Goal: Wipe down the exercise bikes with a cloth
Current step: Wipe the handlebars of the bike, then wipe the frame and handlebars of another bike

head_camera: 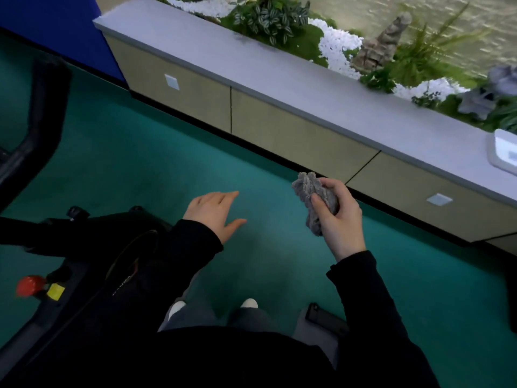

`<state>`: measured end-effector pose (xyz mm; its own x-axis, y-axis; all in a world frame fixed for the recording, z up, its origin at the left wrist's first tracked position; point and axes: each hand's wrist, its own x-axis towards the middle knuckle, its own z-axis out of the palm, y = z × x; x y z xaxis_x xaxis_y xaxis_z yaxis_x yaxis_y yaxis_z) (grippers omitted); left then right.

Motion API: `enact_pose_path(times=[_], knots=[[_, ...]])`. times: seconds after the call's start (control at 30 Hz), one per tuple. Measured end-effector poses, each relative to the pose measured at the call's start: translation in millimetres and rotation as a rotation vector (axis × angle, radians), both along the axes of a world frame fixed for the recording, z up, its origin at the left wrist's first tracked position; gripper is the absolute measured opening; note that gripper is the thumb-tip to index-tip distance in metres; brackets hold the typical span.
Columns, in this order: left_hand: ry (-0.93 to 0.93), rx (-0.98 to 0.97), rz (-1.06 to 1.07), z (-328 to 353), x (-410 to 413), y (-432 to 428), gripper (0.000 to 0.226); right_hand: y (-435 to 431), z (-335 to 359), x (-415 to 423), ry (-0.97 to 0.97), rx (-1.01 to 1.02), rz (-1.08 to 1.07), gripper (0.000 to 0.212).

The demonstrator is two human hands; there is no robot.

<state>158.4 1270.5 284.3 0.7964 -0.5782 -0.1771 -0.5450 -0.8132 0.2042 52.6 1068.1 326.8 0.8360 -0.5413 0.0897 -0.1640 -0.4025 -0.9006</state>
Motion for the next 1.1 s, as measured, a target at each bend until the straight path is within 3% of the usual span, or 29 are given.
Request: enact_pose_path(times=[0.17, 0.47, 1.1], knots=[[0.054, 0.100, -0.057, -16.8, -3.6, -26.5, 0.068, -32.5, -9.6, -20.0, 0.033, 0.038, -0.080, 0.022], [0.085, 0.057, -0.046, -23.9, 25.2, -65.2, 0.065, -59.9, -16.6, 6.8, 0.048, 0.054, -0.061, 0.022], [0.170, -0.037, 0.189, -36.0, 211.1, -123.9, 0.059, -125.7, -14.2, 237.7, 0.168, -0.025, 0.185, 0.020]])
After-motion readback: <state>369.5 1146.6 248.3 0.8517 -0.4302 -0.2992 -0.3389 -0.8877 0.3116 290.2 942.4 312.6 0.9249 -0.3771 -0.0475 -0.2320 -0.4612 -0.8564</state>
